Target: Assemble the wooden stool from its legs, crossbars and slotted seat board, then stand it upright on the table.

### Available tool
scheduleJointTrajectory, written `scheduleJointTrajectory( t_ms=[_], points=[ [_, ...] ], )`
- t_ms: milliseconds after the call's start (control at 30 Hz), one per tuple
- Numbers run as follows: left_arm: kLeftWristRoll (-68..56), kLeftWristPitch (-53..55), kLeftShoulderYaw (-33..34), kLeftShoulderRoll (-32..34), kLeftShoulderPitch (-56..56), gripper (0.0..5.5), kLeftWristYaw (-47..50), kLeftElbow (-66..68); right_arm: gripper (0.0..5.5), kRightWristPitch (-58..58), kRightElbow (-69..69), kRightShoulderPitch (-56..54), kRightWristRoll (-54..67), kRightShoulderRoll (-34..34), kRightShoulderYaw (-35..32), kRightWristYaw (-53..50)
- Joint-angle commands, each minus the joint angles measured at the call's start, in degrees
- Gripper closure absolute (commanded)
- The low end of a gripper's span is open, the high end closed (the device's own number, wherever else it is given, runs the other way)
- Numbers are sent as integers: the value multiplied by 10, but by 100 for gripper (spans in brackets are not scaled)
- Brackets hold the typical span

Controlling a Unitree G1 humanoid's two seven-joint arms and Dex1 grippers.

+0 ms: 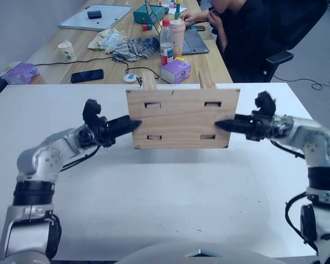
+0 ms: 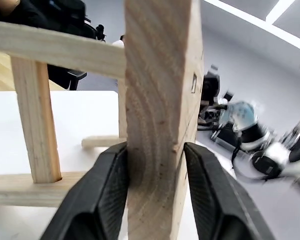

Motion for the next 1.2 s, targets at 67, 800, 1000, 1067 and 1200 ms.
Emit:
scheduleJointTrajectory(
  t_ms=[67,800,1000,1067,1200],
  points=[
    [24,239,69,-33,-352,387,331,327,349,216,257,-285,-44,131,-270,-377],
    [142,-186,238,-110,-327,188,421,530,142,-258,471,-220,107,144,-428,-577],
    [346,-483,144,-200,-171,188,522,430,142,-532,282,-39,-44,274,-295,-543],
    [385,-542,123,-216,-144,188,508,402,142,-618,259,-4,-98,304,-255,-549],
    [427,-606,96,-247,-100,188,492,354,142,-690,269,43,-148,345,-210,-572]
  ],
)
